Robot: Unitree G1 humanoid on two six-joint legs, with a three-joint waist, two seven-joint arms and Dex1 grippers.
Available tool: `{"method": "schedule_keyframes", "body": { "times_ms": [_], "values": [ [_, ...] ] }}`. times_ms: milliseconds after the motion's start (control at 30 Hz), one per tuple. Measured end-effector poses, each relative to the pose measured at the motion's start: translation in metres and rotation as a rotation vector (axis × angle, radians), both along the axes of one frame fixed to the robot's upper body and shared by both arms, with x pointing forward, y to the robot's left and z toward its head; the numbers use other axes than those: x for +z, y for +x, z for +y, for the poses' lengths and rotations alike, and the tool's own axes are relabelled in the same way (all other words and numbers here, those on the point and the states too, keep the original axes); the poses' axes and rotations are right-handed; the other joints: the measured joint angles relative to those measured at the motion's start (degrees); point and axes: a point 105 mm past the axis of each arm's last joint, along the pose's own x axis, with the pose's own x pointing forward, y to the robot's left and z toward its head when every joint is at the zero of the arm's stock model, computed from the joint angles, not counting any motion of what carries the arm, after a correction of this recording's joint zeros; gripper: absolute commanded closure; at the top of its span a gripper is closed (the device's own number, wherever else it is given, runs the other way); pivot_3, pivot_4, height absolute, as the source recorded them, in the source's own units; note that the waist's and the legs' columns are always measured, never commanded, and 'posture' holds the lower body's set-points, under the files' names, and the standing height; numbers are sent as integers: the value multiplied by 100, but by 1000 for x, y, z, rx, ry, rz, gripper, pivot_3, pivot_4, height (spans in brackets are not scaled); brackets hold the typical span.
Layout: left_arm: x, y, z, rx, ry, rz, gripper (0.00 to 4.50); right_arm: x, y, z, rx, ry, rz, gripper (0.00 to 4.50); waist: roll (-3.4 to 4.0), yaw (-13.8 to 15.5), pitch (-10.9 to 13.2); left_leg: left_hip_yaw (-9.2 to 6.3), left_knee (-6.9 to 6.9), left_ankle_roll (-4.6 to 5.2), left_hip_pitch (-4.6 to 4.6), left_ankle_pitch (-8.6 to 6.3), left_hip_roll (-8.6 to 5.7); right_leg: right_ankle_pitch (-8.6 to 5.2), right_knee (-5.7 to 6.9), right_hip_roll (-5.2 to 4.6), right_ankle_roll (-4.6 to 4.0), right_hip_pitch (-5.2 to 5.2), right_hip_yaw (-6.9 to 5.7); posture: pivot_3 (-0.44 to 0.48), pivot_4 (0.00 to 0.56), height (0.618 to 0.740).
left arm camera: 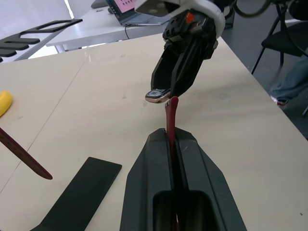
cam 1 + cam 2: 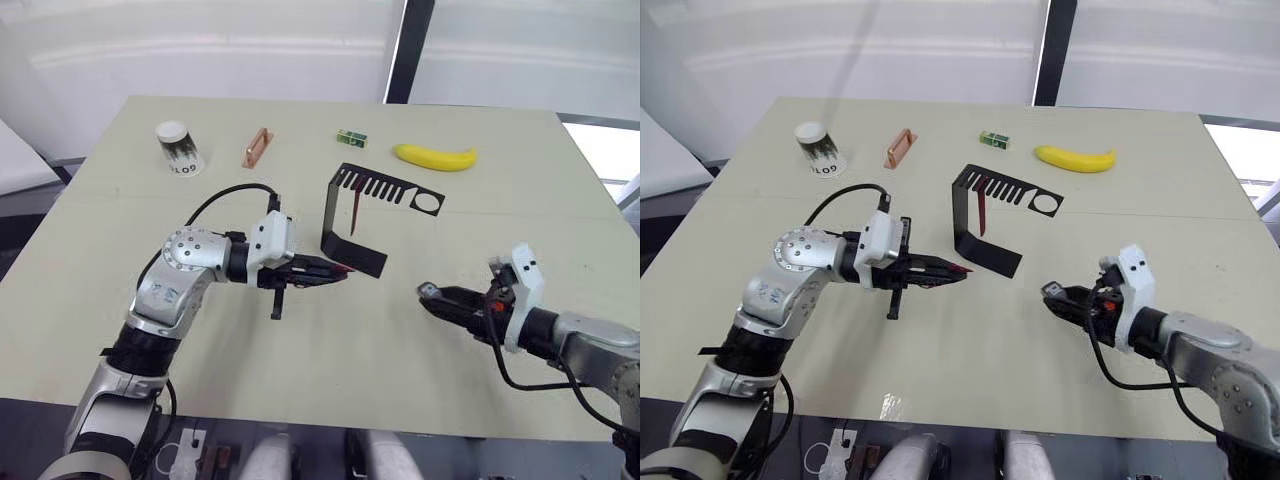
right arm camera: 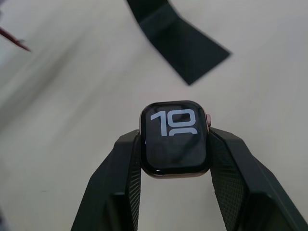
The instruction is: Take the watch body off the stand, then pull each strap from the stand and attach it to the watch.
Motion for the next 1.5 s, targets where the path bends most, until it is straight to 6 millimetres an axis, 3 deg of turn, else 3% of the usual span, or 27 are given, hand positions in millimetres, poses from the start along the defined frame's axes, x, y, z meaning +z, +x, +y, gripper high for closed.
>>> {"method": "schedule_keyframes", "body": {
  "times_ms": [200,567,967,1500],
  "values": [
    [-14,4,1,-9,80,-119,4500,-3,8,26,85,153,193,2989,0,-1,0,0,0,3,-5,0,0,0,9,-2,0,-3,-1,0,150,740],
    [-24,8,-1,16,127,-197,4500,-11,14,45,95,219,310,2989,1,-11,0,1,0,8,-12,0,1,2,16,-3,3,-7,-3,0,150,740],
    [-34,8,-7,10,153,-213,4500,0,16,51,74,267,330,2989,0,-15,0,0,1,17,-18,-3,3,3,6,-3,5,-5,-5,0,150,740],
    [-33,10,-9,28,148,-201,4500,-4,15,47,33,248,342,2989,0,-6,0,0,1,19,-22,-4,6,4,-2,-3,6,-5,-6,0,150,740]
  ]
}}
